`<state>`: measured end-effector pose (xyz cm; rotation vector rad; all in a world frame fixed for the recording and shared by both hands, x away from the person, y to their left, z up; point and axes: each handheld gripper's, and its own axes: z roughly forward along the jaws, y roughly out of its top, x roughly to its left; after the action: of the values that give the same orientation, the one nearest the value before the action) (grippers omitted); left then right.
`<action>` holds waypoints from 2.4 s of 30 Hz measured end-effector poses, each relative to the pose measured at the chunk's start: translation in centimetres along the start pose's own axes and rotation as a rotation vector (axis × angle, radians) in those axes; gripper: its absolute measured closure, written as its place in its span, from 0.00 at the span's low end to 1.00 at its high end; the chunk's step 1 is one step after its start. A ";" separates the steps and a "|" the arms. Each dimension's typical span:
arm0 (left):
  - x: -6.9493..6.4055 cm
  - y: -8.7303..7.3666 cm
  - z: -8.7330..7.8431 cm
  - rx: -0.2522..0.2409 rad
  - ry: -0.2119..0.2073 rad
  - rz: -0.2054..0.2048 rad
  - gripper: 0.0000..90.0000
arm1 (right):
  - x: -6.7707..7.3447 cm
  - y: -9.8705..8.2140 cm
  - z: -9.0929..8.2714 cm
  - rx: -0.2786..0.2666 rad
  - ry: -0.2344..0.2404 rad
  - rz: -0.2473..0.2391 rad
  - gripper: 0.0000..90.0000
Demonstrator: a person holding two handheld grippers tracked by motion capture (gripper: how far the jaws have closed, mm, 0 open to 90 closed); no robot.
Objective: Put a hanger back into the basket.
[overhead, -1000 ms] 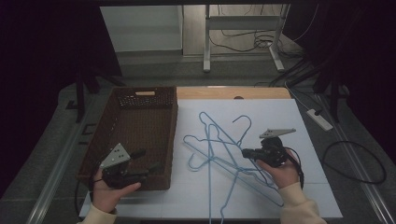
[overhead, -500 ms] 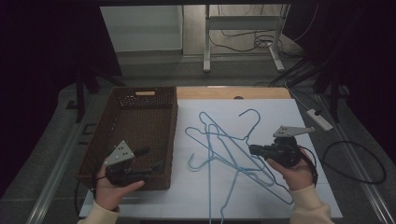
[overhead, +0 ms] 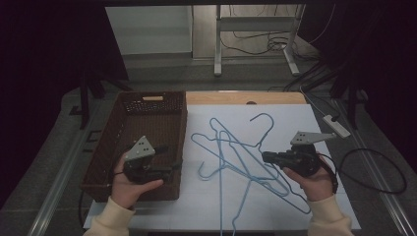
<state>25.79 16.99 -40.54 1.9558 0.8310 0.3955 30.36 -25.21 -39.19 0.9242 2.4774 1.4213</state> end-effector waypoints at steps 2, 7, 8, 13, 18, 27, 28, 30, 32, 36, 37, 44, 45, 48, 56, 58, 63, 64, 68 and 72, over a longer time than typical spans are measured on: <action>-0.1 0.9 0.5 0.001 -0.015 0.011 0.33 | 0.2 0.2 -0.3 -0.007 0.020 -0.009 0.98; -0.6 2.9 2.0 0.013 -0.047 0.042 0.33 | 0.4 0.3 -0.4 -0.009 0.055 -0.029 0.98; -0.7 3.4 2.4 0.019 -0.051 0.052 0.33 | 0.5 0.3 -0.4 -0.005 0.061 -0.034 0.98; -1.0 4.6 4.0 0.042 -0.073 0.087 0.34 | 0.8 0.4 -0.2 -0.002 0.095 -0.050 0.98; -1.5 5.8 5.3 0.065 -0.119 0.125 0.35 | 1.1 0.5 -0.2 -0.011 0.146 -0.066 0.98; -2.9 6.7 6.4 0.127 -0.206 0.231 0.44 | 2.0 0.8 0.7 0.007 0.230 -0.101 0.98; -3.0 6.7 6.4 0.139 -0.220 0.243 0.44 | 2.0 0.8 0.7 0.007 0.230 -0.101 0.98; -3.2 6.6 6.5 0.161 -0.248 0.261 0.47 | 2.2 0.9 0.8 0.008 0.250 -0.110 0.98; -3.6 6.5 6.5 0.186 -0.277 0.283 0.53 | 2.4 1.0 1.0 0.006 0.282 -0.119 0.98; -3.8 6.4 6.6 0.219 -0.280 0.302 0.64 | 2.7 1.2 1.3 0.009 0.299 -0.129 0.98; -3.8 6.4 6.7 0.231 -0.274 0.310 0.73 | 2.8 1.2 1.6 0.011 0.310 -0.134 0.98; -4.3 6.2 6.4 0.269 -0.284 0.367 0.88 | 2.6 1.3 1.8 -0.006 0.305 -0.119 0.97; -4.4 6.3 6.2 0.270 -0.286 0.380 0.91 | 2.4 1.3 1.7 -0.023 0.302 -0.118 0.97; -5.0 6.4 5.7 0.272 -0.268 0.401 0.95 | 2.1 1.3 1.7 -0.045 0.268 -0.120 0.95; -4.2 6.6 3.6 0.197 -0.210 0.316 0.96 | 1.8 1.4 0.3 -0.180 0.120 -0.114 0.68; -3.5 6.6 2.9 0.175 -0.199 0.288 0.96 | 1.5 1.3 -0.2 -0.215 0.076 -0.109 0.60; -1.8 6.2 1.2 0.117 -0.171 0.209 0.96 | 0.7 0.8 -0.8 -0.245 0.003 -0.095 0.49; -1.5 6.1 0.8 0.109 -0.160 0.198 0.96 | 0.5 0.6 -0.8 -0.249 -0.004 -0.088 0.48; -0.1 5.3 -0.5 0.077 -0.113 0.134 0.96 | -0.3 -0.1 -0.6 -0.228 -0.045 -0.077 0.44; 1.2 4.5 -2.0 0.049 -0.061 0.086 0.96 | -0.7 -0.6 -0.3 -0.203 -0.073 -0.076 0.43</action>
<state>27.29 17.63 -35.74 2.0434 0.7257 0.3676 30.51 -26.03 -39.68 0.8173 2.2408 1.5495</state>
